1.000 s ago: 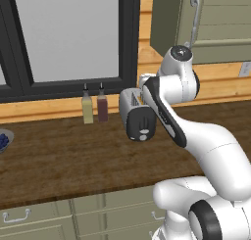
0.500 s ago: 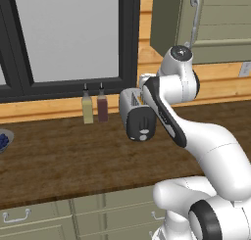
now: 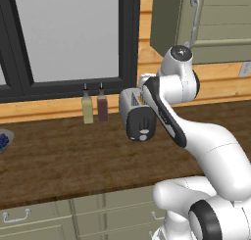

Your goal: Start the toaster. Once the lever pops up, take the bread to the plate on the dining counter.

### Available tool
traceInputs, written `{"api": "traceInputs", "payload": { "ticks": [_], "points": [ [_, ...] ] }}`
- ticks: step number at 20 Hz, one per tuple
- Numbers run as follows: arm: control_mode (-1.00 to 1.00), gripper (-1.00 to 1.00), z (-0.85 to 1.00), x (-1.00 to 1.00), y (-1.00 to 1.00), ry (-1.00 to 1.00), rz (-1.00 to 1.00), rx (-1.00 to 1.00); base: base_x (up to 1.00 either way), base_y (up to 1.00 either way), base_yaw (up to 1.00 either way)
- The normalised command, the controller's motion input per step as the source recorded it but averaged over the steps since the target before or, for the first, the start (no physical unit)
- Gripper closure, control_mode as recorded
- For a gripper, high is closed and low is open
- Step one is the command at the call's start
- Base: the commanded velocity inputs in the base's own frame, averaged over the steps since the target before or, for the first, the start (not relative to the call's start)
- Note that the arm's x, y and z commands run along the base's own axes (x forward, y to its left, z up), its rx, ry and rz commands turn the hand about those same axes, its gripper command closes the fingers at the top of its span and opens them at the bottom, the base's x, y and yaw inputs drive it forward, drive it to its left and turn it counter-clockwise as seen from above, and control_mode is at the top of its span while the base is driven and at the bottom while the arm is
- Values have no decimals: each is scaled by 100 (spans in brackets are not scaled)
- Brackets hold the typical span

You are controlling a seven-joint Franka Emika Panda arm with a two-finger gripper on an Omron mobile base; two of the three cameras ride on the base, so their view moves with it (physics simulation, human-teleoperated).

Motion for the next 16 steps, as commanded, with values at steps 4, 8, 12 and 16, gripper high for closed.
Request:
{"api": "traceInputs", "payload": {
  "ticks": [4, 8, 12, 16],
  "points": [
    [-100, -100, 0, 0, 0, 0, 0, 0, 0, 0, 0],
    [-100, -100, 0, 0, 0, 0, 0, 0, 0, 0, 0],
    [-100, -100, 0, 0, 0, 0, 0, 0, 0, 0, 0],
    [-100, -100, 0, 0, 0, 0, 0, 0, 0, 0, 0]
  ]
}}
